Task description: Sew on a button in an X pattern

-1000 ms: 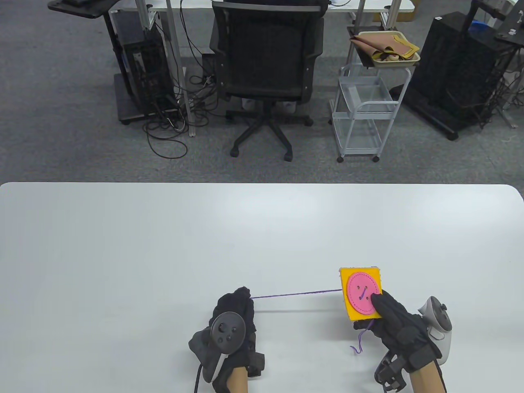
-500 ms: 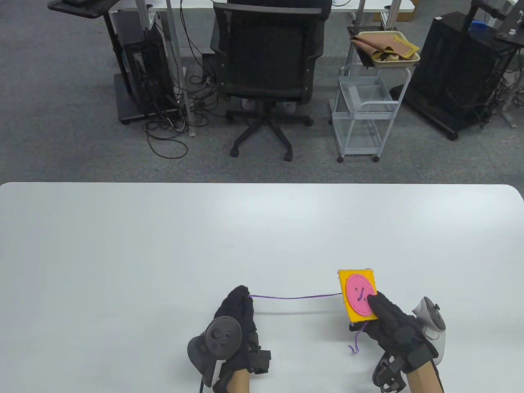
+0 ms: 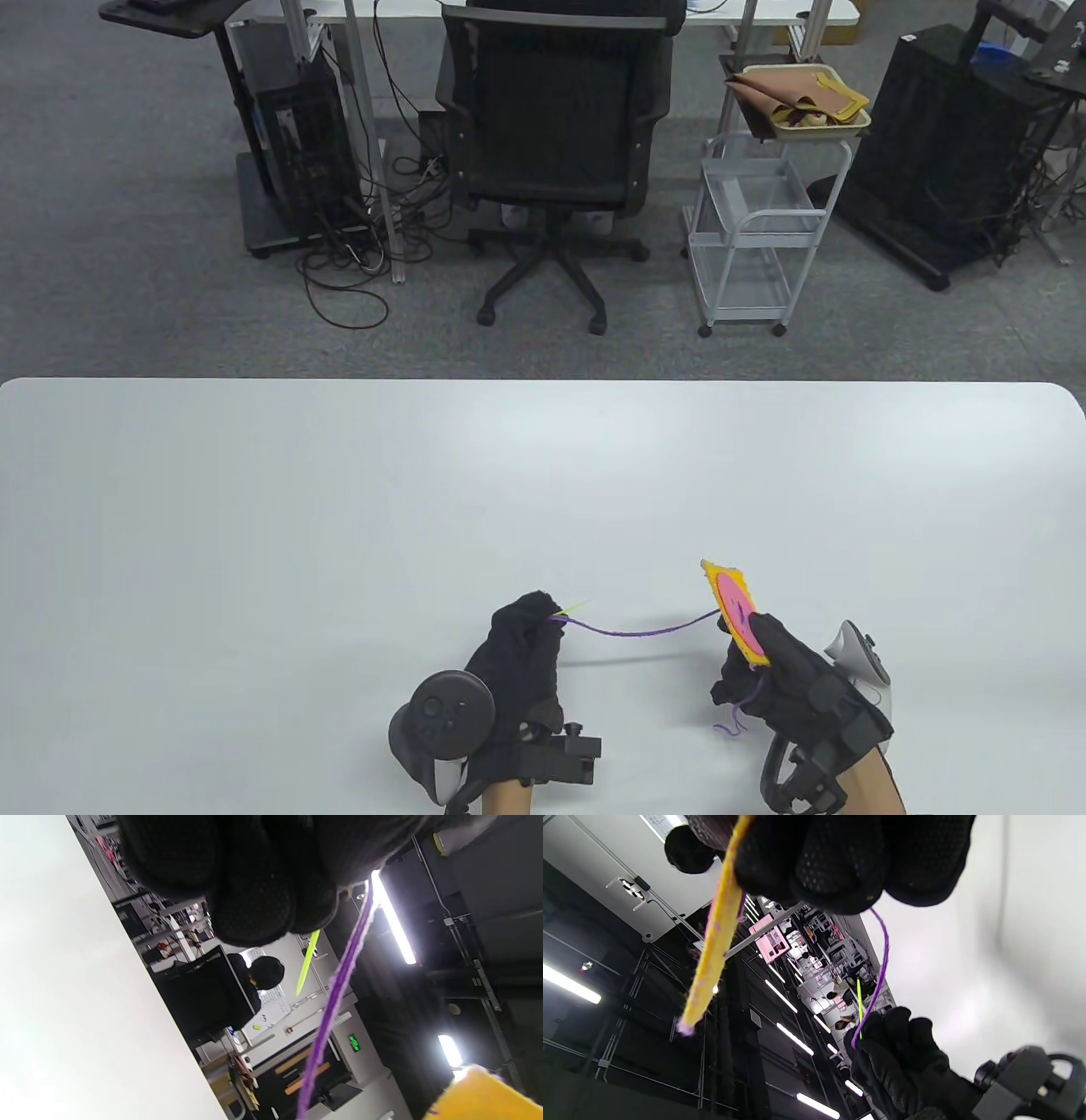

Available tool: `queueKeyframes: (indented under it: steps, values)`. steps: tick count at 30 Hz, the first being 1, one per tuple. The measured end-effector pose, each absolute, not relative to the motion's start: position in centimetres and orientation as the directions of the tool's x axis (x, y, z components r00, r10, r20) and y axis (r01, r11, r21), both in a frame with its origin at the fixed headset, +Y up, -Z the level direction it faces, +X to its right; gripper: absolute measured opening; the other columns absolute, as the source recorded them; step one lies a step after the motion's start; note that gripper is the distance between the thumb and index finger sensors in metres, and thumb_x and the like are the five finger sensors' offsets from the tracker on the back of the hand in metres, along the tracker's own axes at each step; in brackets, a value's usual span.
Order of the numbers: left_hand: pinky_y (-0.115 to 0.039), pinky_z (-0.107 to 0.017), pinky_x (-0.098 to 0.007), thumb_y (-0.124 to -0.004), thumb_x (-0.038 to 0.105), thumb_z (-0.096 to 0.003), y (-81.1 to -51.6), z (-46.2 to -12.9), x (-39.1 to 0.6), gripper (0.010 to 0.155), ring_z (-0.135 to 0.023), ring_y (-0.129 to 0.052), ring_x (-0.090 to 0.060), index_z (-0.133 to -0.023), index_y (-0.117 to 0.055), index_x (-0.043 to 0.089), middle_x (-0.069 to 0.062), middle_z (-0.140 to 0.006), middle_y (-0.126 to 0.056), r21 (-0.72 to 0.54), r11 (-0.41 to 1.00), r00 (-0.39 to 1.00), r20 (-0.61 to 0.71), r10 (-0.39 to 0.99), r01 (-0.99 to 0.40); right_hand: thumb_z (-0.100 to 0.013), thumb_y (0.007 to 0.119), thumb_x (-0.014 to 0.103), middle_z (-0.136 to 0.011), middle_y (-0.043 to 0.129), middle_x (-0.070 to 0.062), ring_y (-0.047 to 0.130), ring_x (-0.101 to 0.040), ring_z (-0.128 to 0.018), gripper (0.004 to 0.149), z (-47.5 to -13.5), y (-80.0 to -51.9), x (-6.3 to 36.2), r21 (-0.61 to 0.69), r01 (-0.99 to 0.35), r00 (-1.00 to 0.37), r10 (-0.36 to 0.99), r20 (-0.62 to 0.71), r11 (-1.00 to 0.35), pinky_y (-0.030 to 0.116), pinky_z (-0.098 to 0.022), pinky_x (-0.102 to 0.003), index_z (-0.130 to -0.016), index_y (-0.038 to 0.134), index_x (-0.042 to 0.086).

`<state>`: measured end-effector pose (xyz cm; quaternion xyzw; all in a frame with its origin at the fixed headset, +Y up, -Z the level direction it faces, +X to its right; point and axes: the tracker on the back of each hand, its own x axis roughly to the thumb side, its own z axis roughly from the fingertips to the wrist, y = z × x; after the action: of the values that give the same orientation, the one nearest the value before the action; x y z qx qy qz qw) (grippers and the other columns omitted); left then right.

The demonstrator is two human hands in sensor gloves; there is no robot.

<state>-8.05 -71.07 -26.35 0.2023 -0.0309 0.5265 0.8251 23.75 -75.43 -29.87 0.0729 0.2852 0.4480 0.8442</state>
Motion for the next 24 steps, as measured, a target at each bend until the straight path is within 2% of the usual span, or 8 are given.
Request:
queueKeyframes:
  steps: [5, 11, 18, 24]
  values:
    - [-0.087, -0.045, -0.041, -0.074, 0.034, -0.0507, -71.0, -26.3, -6.9, 0.037, -0.061, -0.103, -0.015, -0.086, -0.070, 0.026, 0.004, -0.081, -0.093, 0.255, 0.316, 0.389, 0.334, 0.859, -0.914, -0.059, 0.049, 0.040, -0.059, 0.084, 0.004, 0.084, -0.011, -0.051, 0.045, -29.7, -75.9, 23.1, 0.375, -0.651, 0.480, 0.741, -0.470, 0.660, 0.074, -0.058, -0.042, -0.095, 0.056, 0.014]
    - [-0.089, -0.039, -0.034, -0.076, 0.035, -0.0516, -71.1, -26.2, -5.0, 0.036, -0.057, -0.105, -0.011, -0.087, -0.072, 0.028, 0.007, -0.081, -0.095, 0.126, 0.177, 0.212, 0.372, 0.904, -0.976, -0.059, 0.047, 0.040, -0.059, 0.083, 0.004, 0.084, -0.010, -0.050, 0.045, -29.5, -76.2, 22.4, 0.383, -0.595, 0.503, 0.699, -0.508, 0.707, 0.074, -0.058, -0.042, -0.095, 0.056, 0.014]
    - [-0.089, -0.042, -0.032, -0.075, 0.037, -0.0524, -72.0, -26.4, -3.0, 0.036, -0.061, -0.104, -0.009, -0.088, -0.070, 0.031, 0.010, -0.083, -0.094, -0.028, 0.037, 0.025, 0.342, 0.939, -0.999, -0.060, 0.047, 0.040, -0.059, 0.083, 0.005, 0.084, -0.010, -0.051, 0.045, -29.1, -76.2, 21.4, 0.411, -0.538, 0.501, 0.671, -0.546, 0.736, 0.074, -0.057, -0.042, -0.095, 0.056, 0.014]
    - [-0.089, -0.043, -0.033, -0.074, 0.037, -0.0527, -72.6, -26.5, -2.2, 0.036, -0.062, -0.104, -0.009, -0.088, -0.069, 0.031, 0.010, -0.084, -0.093, -0.073, 0.024, 0.000, 0.309, 0.951, -0.997, -0.060, 0.047, 0.040, -0.059, 0.083, 0.005, 0.084, -0.010, -0.050, 0.045, -29.0, -76.4, 20.9, 0.415, -0.519, 0.495, 0.659, -0.567, 0.747, 0.074, -0.058, -0.041, -0.095, 0.056, 0.014]
